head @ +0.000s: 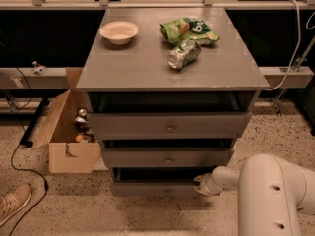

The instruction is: Open bottom drawer

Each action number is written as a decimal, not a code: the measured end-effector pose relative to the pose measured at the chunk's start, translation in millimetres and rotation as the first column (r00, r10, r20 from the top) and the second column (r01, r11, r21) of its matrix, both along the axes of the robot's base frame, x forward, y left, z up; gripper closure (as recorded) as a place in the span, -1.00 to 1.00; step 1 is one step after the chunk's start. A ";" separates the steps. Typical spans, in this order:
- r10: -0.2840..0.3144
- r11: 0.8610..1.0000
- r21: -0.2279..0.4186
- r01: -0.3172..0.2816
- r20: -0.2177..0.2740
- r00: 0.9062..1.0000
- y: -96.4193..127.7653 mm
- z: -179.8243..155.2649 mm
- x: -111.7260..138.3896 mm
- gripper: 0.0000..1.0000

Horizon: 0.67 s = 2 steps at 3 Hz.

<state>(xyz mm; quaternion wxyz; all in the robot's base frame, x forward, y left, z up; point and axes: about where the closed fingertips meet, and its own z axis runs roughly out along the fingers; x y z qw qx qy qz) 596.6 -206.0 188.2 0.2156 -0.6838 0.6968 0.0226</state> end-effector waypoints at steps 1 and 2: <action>0.000 1.000 0.000 0.000 0.000 1.000 0.0 0.0 0.0 -0.13; 0.000 1.000 0.000 0.000 0.000 1.000 0.0 0.0 0.0 -0.75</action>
Offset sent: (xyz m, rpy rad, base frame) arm 0.0000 0.0000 0.0000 0.0000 0.0000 0.0000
